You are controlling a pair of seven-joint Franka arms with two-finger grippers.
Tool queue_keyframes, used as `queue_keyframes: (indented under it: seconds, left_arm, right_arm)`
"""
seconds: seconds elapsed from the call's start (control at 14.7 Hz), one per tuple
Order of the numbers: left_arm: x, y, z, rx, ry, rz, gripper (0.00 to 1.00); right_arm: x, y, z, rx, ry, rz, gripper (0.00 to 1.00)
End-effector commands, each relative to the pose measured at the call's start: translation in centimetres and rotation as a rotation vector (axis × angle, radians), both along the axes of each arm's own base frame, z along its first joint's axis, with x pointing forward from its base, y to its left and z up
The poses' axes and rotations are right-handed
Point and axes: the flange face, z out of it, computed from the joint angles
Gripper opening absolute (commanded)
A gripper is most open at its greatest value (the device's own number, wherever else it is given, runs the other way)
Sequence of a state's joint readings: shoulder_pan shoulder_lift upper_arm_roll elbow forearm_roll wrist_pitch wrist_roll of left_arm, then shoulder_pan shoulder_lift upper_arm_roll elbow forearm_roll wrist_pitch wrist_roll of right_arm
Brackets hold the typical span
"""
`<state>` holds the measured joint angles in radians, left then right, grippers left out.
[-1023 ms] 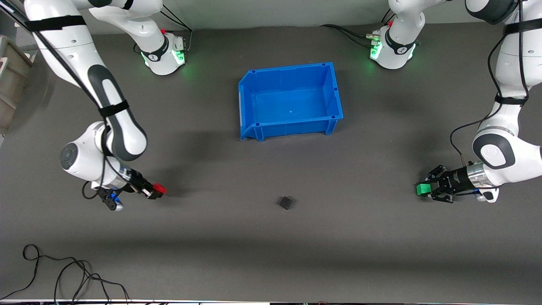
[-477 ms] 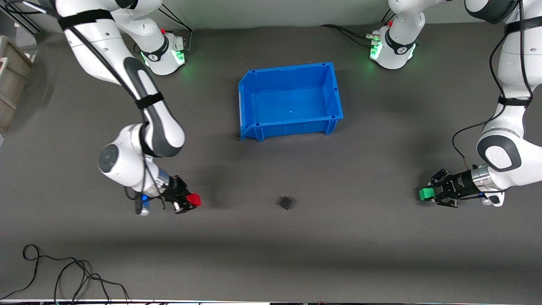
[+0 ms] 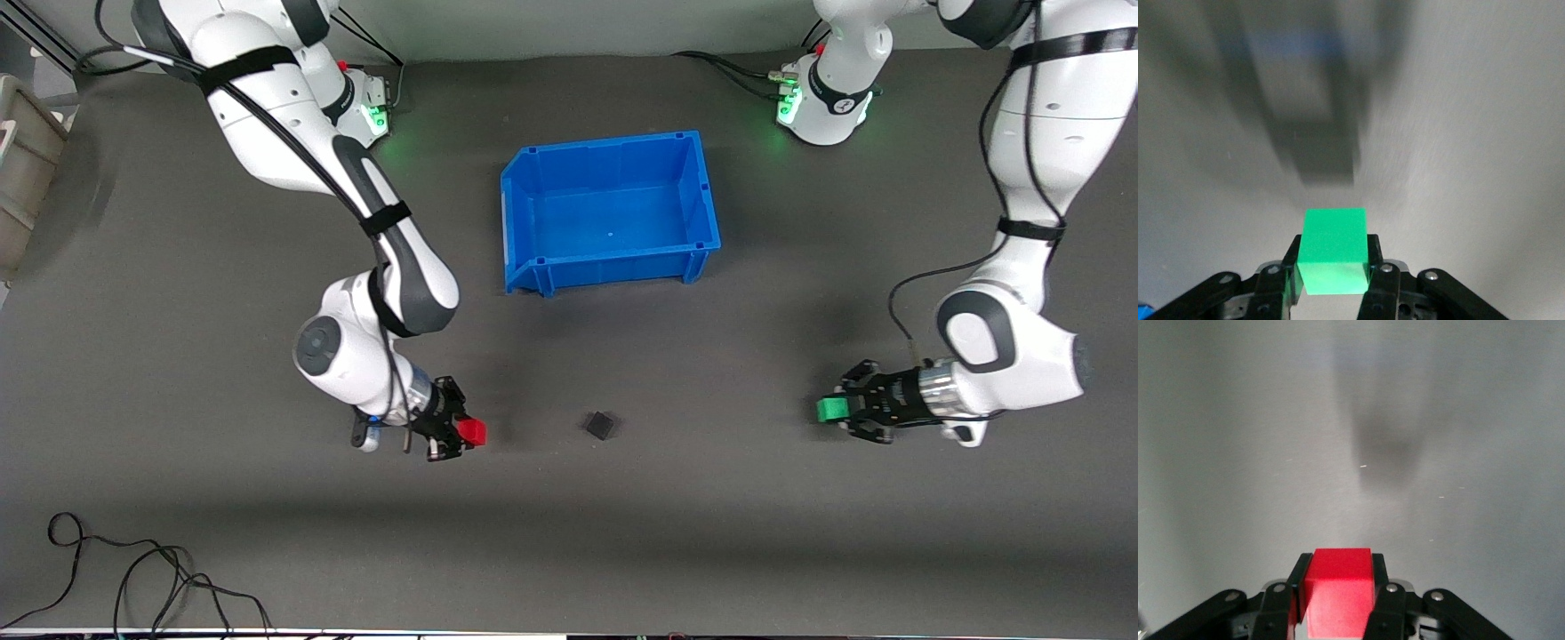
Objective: Attach green and red cubes to black cube
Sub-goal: 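Carry the red cube with the right gripper while the left gripper carries the green cube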
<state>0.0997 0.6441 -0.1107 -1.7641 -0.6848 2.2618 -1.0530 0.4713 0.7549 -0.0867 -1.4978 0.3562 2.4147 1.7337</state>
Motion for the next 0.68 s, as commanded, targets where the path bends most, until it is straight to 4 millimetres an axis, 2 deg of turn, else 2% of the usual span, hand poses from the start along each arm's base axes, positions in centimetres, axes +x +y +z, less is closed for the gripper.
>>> queue_keyframes:
  seconds: [0.0,0.07,0.2,0.27,0.55,0.61]
  left_arm:
    - [-0.1,-4.5,0.6,0.001,0.03,-0.007,0.0]
    - [-0.2,-6.2,0.6,0.002,0.029,-0.028,0.0]
    - [-0.1,-9.1,1.1,0.004,0.006,-0.083,0.0]
    - [0.2,-10.7,1.6,0.003,-0.006,-0.118,0.0]
    - [2.0,-16.4,2.0,-0.01,-0.054,-0.195,0.0]
    - [2.3,-17.3,2.0,-0.015,-0.057,-0.187,0.0]
  right_arm:
    - [1.6,2.5,-0.5,-0.103,0.129,-0.075,0.0]
    - [1.7,2.9,0.0,-0.104,0.154,-0.091,0.0]
    - [0.4,5.5,0.1,-0.111,0.166,-0.092,0.0]
    - [0.1,6.2,0.0,-0.111,0.169,-0.115,0.0]
    - [-0.6,10.6,-1.4,-0.105,0.166,-0.197,0.0]
    - [-0.4,11.2,-1.8,-0.1,0.162,-0.215,0.0]
